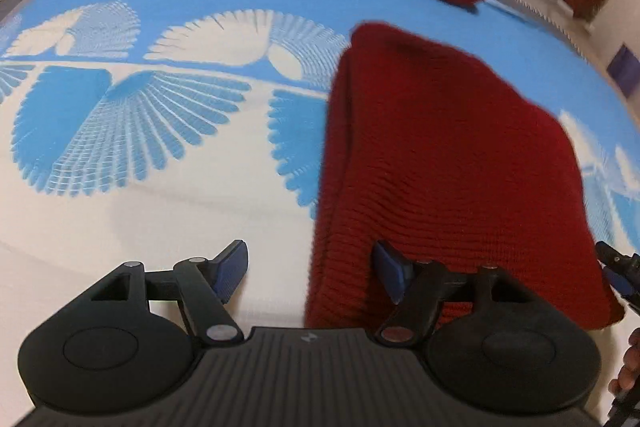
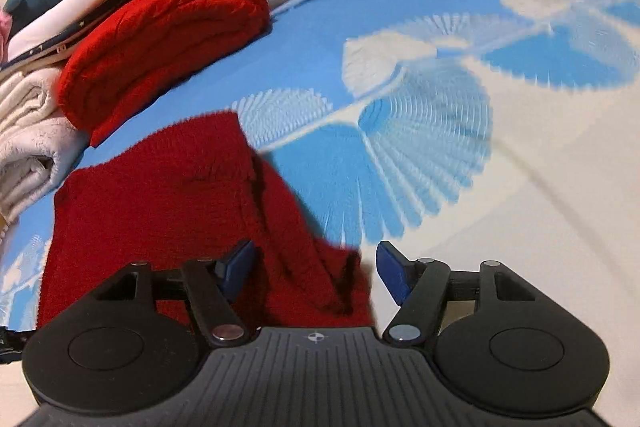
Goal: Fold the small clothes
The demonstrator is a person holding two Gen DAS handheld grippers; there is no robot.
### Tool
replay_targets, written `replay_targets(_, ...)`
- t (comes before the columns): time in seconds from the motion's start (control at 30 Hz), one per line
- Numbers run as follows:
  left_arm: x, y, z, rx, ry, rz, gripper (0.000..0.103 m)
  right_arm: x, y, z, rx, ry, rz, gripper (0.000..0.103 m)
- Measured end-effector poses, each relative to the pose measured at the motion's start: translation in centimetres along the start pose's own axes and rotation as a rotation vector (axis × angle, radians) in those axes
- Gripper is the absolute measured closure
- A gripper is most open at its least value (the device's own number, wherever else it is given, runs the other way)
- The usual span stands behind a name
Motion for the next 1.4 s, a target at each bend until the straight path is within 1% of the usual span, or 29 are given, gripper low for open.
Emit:
replay_targets(0.03,0.1,0.8,0.7,-0.030,-0.008,0.009,0.028,0.2,0.5,0.8,-0.022,0.022,-0.019,0.035)
replay_targets(0.07,0.0,1.6,1.7,-0.063,-0.015,0.017,0.028,0.3,1.1,1.8,-0.048,0.043,-0.012,0.035)
replay_targets(0.13,-1.1,2.5,4.4,-0.103,-0.022,-0.014,0.020,1.3,1.7,3.8,-0.078,0.092,0.054,0.035)
replay_targets(0.17,-2.1,2.7,5.8,-0.121,-0.025,-0.028,0.019,2.5,1.6,4.9,-0.082,0.146,0.112,0.036)
replay_targets(0.23,-5.3,2.4,8.7,-0.151,-0.071,-0.059,0.017,5.2,0.1,6.5,-0.029,0.237,0.197,0.046)
replay_targets(0.27,-6.8,2.1,9.7,-0.155,-0.098,-0.070,0.017,6.7,-1.2,7.1,0.012,0.273,0.234,0.068)
replay_targets(0.3,-8.7,1.2,10.7,-0.153,-0.117,-0.075,0.017,7.8,-2.4,7.6,0.037,0.301,0.241,0.083)
replay_targets(0.37,-11.8,-0.8,11.8,-0.127,-0.165,-0.067,0.017,10.0,-5.0,8.5,0.072,0.352,0.244,0.086)
replay_targets(0.4,-12.9,-2.4,12.2,-0.122,-0.195,-0.018,0.017,10.7,-6.1,8.7,0.085,0.367,0.243,0.089)
replay_targets(0.43,-13.4,-4.4,12.3,-0.112,-0.213,0.085,0.014,11.2,-7.9,8.7,0.120,0.380,0.221,0.090)
replay_targets(0.5,-12.3,-8.0,12.6,-0.065,-0.158,0.188,0.014,11.0,-12.0,7.7,0.234,0.387,0.136,0.095)
replay_targets(0.53,-11.0,-9.5,12.5,-0.034,-0.118,0.230,0.012,10.9,-13.0,7.4,0.213,0.390,0.138,0.095)
replay_targets(0.57,-9.4,-10.5,12.4,-0.022,-0.071,0.217,0.006,11.0,-13.1,7.3,0.188,0.412,0.145,0.095)
replay_targets(0.6,-8.1,-10.8,12.2,-0.018,-0.032,0.190,0.002,11.0,-13.0,7.4,0.186,0.410,0.148,0.095)
replay_targets(0.67,-6.0,-10.2,12.1,-0.023,-0.004,0.182,0.002,10.7,-12.6,7.6,0.176,0.405,0.171,0.096)
replay_targets(0.73,-4.7,-8.8,11.9,-0.036,0.005,0.146,0.002,10.1,-11.2,8.2,0.131,0.375,0.196,0.095)
replay_targets(0.77,-4.3,-7.5,11.6,-0.048,0.000,0.136,0.002,10.0,-10.1,8.1,0.099,0.351,0.196,0.087)
replay_targets(0.8,-4.2,-6.2,11.2,-0.064,-0.021,0.127,0.002,9.8,-8.6,8.4,0.058,0.325,0.197,0.076)
replay_targets(0.83,-4.4,-4.1,10.6,-0.095,-0.059,0.126,0.002,9.5,-7.2,8.5,0.038,0.315,0.201,0.067)
replay_targets(0.87,-4.7,-2.1,9.7,-0.127,-0.099,0.127,0.002,9.3,-5.5,8.3,0.028,0.309,0.201,0.048)
replay_targets(0.9,-5.1,-0.2,8.5,-0.156,-0.138,0.127,0.000,9.4,-4.1,7.8,0.023,0.312,0.202,0.035)
replay_targets(0.97,-6.1,4.3,5.4,-0.196,-0.207,0.109,0.000,9.8,-0.7,6.5,0.031,0.356,0.202,0.028)
replay_targets(1.0,-6.5,6.7,3.6,-0.222,-0.225,0.089,0.000,10.1,1.2,5.6,0.023,0.377,0.204,0.021)
replay_targets(1.1,-6.8,12.8,-1.9,-0.292,-0.197,0.072,0.000,10.8,7.5,2.9,-0.011,0.410,0.190,0.012)
replay_targets(1.13,-6.8,14.6,-3.9,-0.302,-0.172,0.061,0.000,11.2,9.2,2.1,-0.011,0.414,0.182,0.011)
replay_targets(1.2,-6.6,17.1,-7.5,-0.292,-0.130,0.037,0.000,11.8,12.7,0.4,-0.017,0.400,0.163,0.007)
replay_targets(1.27,-6.3,18.7,-10.7,-0.269,-0.097,0.017,0.000,12.5,15.9,-1.3,-0.022,0.386,0.132,0.003)
replay_targets(1.3,-6.2,19.2,-11.7,-0.262,-0.095,0.013,0.000,12.6,17.3,-2.3,-0.031,0.383,0.112,0.003)
replay_targets(1.4,-5.8,19.3,-14.1,-0.248,-0.106,0.035,0.000,12.7,20.0,-5.4,-0.064,0.350,0.070,0.002)
Point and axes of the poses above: each gripper's, at about its wrist camera, not at the fingertips, and y roughly against the way its jaws point, x to its left, z to its top, the point moved 4 cm from there along -y, roughly the way its jaws point, and after that the axes turned 4 degrees about z, right-handed, at the moved point
